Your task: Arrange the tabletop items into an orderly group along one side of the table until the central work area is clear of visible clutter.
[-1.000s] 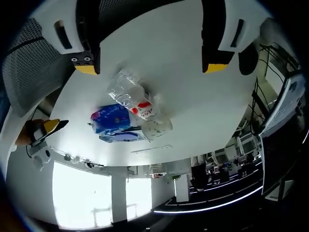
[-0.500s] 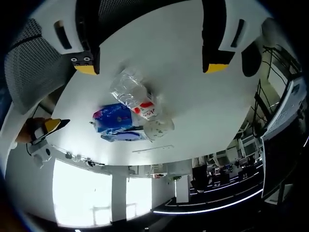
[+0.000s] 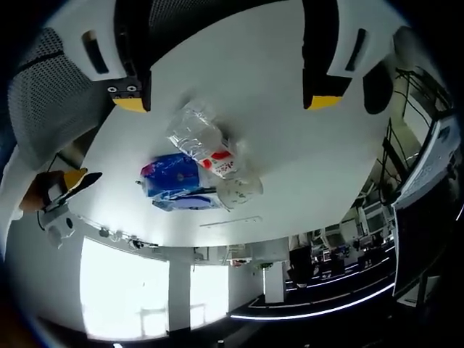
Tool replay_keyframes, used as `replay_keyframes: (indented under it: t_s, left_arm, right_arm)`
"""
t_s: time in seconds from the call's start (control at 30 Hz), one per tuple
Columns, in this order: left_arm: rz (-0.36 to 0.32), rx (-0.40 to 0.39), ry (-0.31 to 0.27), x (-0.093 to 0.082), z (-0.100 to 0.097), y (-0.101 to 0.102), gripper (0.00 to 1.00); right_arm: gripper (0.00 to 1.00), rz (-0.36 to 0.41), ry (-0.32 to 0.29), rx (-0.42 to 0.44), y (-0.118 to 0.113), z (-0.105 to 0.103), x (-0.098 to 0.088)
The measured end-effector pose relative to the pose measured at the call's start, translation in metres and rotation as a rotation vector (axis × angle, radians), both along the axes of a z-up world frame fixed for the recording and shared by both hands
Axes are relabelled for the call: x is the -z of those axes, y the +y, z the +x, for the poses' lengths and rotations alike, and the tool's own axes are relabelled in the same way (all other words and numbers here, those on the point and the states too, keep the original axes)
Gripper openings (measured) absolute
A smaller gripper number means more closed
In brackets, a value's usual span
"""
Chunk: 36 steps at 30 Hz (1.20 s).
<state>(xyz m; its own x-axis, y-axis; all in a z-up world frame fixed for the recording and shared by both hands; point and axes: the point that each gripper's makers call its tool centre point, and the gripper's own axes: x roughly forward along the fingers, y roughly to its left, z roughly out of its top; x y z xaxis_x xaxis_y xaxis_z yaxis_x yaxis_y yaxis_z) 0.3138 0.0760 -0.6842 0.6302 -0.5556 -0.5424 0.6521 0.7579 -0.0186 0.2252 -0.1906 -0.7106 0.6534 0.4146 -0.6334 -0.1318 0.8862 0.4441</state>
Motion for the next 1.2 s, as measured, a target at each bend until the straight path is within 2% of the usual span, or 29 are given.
replay_keyframes:
  t_s: [0.17, 0.27, 0.37, 0.57, 0.83, 1.2]
  left_arm:
    - [-0.002, 0.028, 0.011, 0.001, -0.003, -0.005, 0.88]
    - [0.020, 0.047, 0.018, 0.005, -0.006, -0.007, 0.88]
    - [0.006, 0.039, 0.007, 0.001, -0.006, -0.006, 0.87]
    - [-0.012, 0.032, 0.009, 0.000, -0.005, -0.005, 0.88]
    - [-0.002, 0.039, 0.014, 0.001, -0.008, -0.006, 0.87]
    - [-0.011, 0.048, 0.038, 0.003, -0.011, -0.006, 0.85]
  right_arm:
    - [0.88, 0.005, -0.040, 0.045, -0.004, -0.006, -0.014]
    - [0.88, 0.002, -0.029, 0.074, -0.009, -0.013, -0.010]
    - [0.88, 0.007, -0.017, 0.087, -0.010, -0.017, -0.006]
    - [0.88, 0.002, -0.052, 0.083, 0.002, -0.010, -0.024]
    - [0.88, -0.026, -0.073, 0.079, 0.013, -0.004, -0.034]
    - [0.87, -0.009, -0.143, 0.166, 0.025, 0.012, -0.055]
